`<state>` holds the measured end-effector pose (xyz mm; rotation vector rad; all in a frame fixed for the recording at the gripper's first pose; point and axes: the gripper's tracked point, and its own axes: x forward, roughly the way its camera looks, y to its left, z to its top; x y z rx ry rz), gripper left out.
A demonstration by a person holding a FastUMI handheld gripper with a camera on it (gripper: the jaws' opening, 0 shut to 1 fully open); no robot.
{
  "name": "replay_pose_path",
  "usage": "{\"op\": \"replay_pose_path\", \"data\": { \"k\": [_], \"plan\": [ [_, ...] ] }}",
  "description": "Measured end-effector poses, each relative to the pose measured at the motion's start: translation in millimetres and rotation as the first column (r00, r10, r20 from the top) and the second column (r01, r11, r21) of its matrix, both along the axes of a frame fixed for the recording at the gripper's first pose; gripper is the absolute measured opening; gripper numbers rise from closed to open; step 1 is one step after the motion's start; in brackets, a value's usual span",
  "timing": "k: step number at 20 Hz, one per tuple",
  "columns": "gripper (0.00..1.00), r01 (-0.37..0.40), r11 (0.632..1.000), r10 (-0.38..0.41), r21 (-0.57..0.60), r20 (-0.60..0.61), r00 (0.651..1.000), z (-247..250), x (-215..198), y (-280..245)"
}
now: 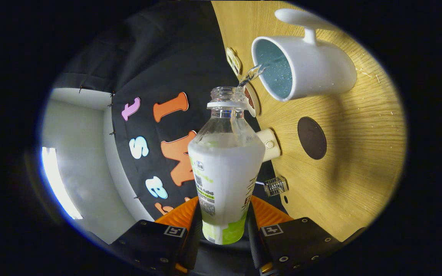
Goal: Take the bottle from table, then pour the juice into the cup, finally place the bottle on the coaster
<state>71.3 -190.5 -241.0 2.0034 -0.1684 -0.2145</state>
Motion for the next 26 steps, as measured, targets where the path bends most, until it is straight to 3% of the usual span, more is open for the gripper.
{"op": "replay_pose_path", "data": {
  "k": [26],
  "plan": [
    [0.57, 0.091, 0.979, -0.102, 0.183, 0.051, 0.994, 16.0, 6.7, -21.7]
  ]
}}
